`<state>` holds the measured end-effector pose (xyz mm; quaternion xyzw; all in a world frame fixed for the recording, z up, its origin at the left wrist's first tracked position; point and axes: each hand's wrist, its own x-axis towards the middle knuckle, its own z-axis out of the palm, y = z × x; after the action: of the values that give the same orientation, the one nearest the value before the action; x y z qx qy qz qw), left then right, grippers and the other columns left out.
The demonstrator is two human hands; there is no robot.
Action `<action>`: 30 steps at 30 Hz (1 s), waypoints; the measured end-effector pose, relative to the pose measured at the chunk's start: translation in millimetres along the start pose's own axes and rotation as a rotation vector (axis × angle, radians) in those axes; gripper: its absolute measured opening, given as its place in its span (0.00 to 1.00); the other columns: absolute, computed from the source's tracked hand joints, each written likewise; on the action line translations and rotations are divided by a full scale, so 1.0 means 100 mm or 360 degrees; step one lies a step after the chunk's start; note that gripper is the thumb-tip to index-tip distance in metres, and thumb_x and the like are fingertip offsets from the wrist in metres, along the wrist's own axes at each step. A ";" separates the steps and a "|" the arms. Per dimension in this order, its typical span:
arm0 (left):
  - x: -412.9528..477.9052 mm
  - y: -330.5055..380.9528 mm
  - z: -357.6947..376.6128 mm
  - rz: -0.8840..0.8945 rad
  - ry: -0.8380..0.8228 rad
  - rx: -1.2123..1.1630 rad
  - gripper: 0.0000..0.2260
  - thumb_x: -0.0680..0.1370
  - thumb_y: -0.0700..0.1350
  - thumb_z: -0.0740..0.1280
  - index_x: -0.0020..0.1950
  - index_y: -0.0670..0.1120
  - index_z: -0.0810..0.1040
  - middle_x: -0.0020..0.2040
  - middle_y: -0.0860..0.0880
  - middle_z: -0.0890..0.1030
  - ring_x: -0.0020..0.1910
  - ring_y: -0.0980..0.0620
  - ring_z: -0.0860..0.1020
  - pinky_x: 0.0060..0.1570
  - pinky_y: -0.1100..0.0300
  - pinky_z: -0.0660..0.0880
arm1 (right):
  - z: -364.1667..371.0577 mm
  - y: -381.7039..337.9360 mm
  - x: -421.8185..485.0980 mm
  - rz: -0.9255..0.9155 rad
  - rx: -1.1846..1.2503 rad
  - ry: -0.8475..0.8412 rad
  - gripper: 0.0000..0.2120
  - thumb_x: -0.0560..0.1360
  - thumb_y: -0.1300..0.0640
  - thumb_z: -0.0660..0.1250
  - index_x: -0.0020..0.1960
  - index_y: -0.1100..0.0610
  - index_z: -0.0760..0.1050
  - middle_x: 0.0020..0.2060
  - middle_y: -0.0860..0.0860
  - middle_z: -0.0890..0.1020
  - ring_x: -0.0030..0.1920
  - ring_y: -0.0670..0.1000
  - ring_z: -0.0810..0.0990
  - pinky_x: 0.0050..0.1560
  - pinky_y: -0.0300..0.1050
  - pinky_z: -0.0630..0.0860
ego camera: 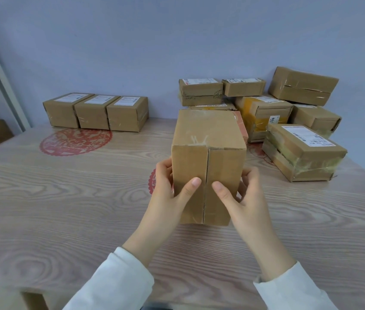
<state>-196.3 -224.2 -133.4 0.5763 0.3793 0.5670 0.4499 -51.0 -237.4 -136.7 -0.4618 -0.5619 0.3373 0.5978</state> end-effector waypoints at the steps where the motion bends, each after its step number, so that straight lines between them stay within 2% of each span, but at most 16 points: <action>1: 0.00 0.00 0.00 0.0007 -0.0001 0.0008 0.20 0.68 0.51 0.67 0.57 0.53 0.66 0.54 0.54 0.77 0.50 0.66 0.78 0.48 0.70 0.75 | -0.01 -0.01 0.00 0.0000 0.0008 -0.0003 0.27 0.62 0.47 0.70 0.58 0.52 0.66 0.52 0.43 0.77 0.51 0.35 0.78 0.45 0.30 0.76; 3: -0.01 -0.02 -0.01 0.0006 -0.0019 0.0035 0.20 0.68 0.52 0.67 0.57 0.53 0.65 0.56 0.53 0.77 0.53 0.63 0.78 0.49 0.69 0.75 | -0.01 -0.01 0.01 -0.0016 0.0021 0.0005 0.31 0.62 0.44 0.73 0.61 0.50 0.66 0.54 0.42 0.77 0.53 0.36 0.78 0.44 0.29 0.75; 5: -0.02 -0.04 0.00 0.0020 -0.0067 0.0094 0.25 0.68 0.52 0.67 0.62 0.49 0.64 0.60 0.50 0.75 0.59 0.58 0.76 0.56 0.65 0.75 | -0.01 -0.01 0.03 -0.0064 0.0010 0.0030 0.34 0.65 0.42 0.77 0.64 0.49 0.65 0.55 0.42 0.78 0.52 0.37 0.79 0.45 0.28 0.74; 7: -0.03 -0.04 0.01 0.0032 -0.0087 0.0131 0.27 0.68 0.51 0.67 0.65 0.47 0.62 0.61 0.50 0.74 0.58 0.60 0.76 0.58 0.66 0.74 | 0.00 -0.01 0.05 -0.0094 -0.0027 0.0038 0.34 0.62 0.40 0.72 0.64 0.46 0.65 0.57 0.44 0.78 0.53 0.37 0.79 0.47 0.28 0.74; 10: -0.04 0.02 0.00 0.0029 -0.0076 0.0077 0.21 0.69 0.52 0.69 0.57 0.50 0.65 0.51 0.56 0.76 0.45 0.65 0.77 0.43 0.70 0.76 | -0.01 0.00 0.06 -0.0125 -0.0047 -0.0005 0.37 0.64 0.42 0.74 0.68 0.50 0.64 0.59 0.46 0.77 0.55 0.36 0.77 0.49 0.27 0.73; 11: -0.04 0.04 -0.01 0.0022 -0.0073 0.0047 0.21 0.70 0.57 0.70 0.55 0.50 0.65 0.47 0.60 0.77 0.42 0.65 0.77 0.39 0.70 0.75 | -0.01 0.00 0.06 -0.0134 -0.0045 -0.0017 0.41 0.64 0.40 0.74 0.70 0.53 0.63 0.60 0.46 0.77 0.55 0.36 0.77 0.49 0.27 0.73; 13: -0.03 0.09 -0.03 0.0016 -0.0062 -0.0004 0.32 0.63 0.71 0.69 0.53 0.51 0.65 0.42 0.66 0.78 0.41 0.67 0.77 0.38 0.71 0.74 | -0.01 0.01 0.04 -0.0136 -0.0038 -0.0029 0.47 0.61 0.34 0.74 0.71 0.56 0.62 0.60 0.47 0.77 0.56 0.38 0.77 0.50 0.28 0.73; 15: -0.02 0.14 -0.03 -0.0031 -0.0038 -0.0011 0.41 0.53 0.78 0.67 0.53 0.50 0.66 0.41 0.65 0.79 0.42 0.69 0.77 0.40 0.72 0.73 | -0.01 0.02 0.04 -0.0116 -0.0004 -0.0044 0.46 0.60 0.39 0.75 0.71 0.57 0.62 0.60 0.50 0.77 0.57 0.40 0.78 0.50 0.30 0.75; 17: -0.01 0.15 -0.03 -0.0072 -0.0050 -0.0049 0.38 0.54 0.74 0.70 0.51 0.50 0.67 0.39 0.64 0.80 0.41 0.68 0.78 0.39 0.72 0.74 | -0.03 0.03 0.03 -0.0108 0.0042 -0.0075 0.45 0.59 0.42 0.75 0.70 0.57 0.62 0.60 0.51 0.77 0.57 0.42 0.78 0.49 0.32 0.75; 19: 0.01 0.12 -0.04 -0.0099 -0.0072 -0.0117 0.29 0.59 0.65 0.69 0.51 0.49 0.68 0.38 0.63 0.80 0.40 0.65 0.79 0.38 0.69 0.74 | -0.06 0.01 0.02 -0.0069 0.0084 -0.0110 0.51 0.55 0.35 0.77 0.70 0.56 0.61 0.60 0.50 0.77 0.58 0.43 0.78 0.49 0.32 0.75; 21: 0.01 0.07 -0.05 -0.0102 -0.0084 -0.0129 0.25 0.61 0.62 0.67 0.51 0.50 0.69 0.39 0.61 0.80 0.42 0.61 0.79 0.39 0.66 0.74 | -0.09 0.00 0.02 -0.0030 0.0082 -0.0138 0.54 0.53 0.28 0.74 0.70 0.53 0.61 0.60 0.47 0.76 0.59 0.43 0.77 0.50 0.33 0.76; 24: 0.00 0.01 -0.07 -0.0106 -0.0108 -0.0148 0.25 0.61 0.58 0.67 0.54 0.49 0.70 0.44 0.56 0.81 0.46 0.55 0.79 0.45 0.62 0.74 | -0.09 -0.02 0.02 0.0004 0.0036 -0.0157 0.47 0.52 0.25 0.71 0.64 0.45 0.63 0.59 0.45 0.76 0.59 0.44 0.77 0.52 0.37 0.77; 27: 0.01 -0.01 -0.10 -0.0134 -0.0144 -0.0173 0.28 0.60 0.56 0.67 0.57 0.48 0.69 0.48 0.53 0.80 0.47 0.56 0.79 0.44 0.64 0.74 | -0.10 -0.01 0.01 0.0065 0.0118 -0.0213 0.39 0.57 0.36 0.75 0.62 0.45 0.64 0.60 0.47 0.76 0.59 0.42 0.77 0.52 0.36 0.77; 30: 0.00 0.00 -0.11 -0.0163 -0.0168 -0.0107 0.28 0.62 0.54 0.71 0.58 0.48 0.68 0.49 0.55 0.79 0.47 0.61 0.79 0.42 0.67 0.74 | -0.14 0.01 -0.01 0.0107 0.0198 -0.0293 0.37 0.59 0.44 0.74 0.65 0.49 0.64 0.61 0.48 0.77 0.60 0.45 0.77 0.54 0.39 0.77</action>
<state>-207.7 -223.5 -134.2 0.5699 0.3649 0.5244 0.5168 -37.3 -240.6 -136.9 -0.4093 -0.5766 0.4324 0.5594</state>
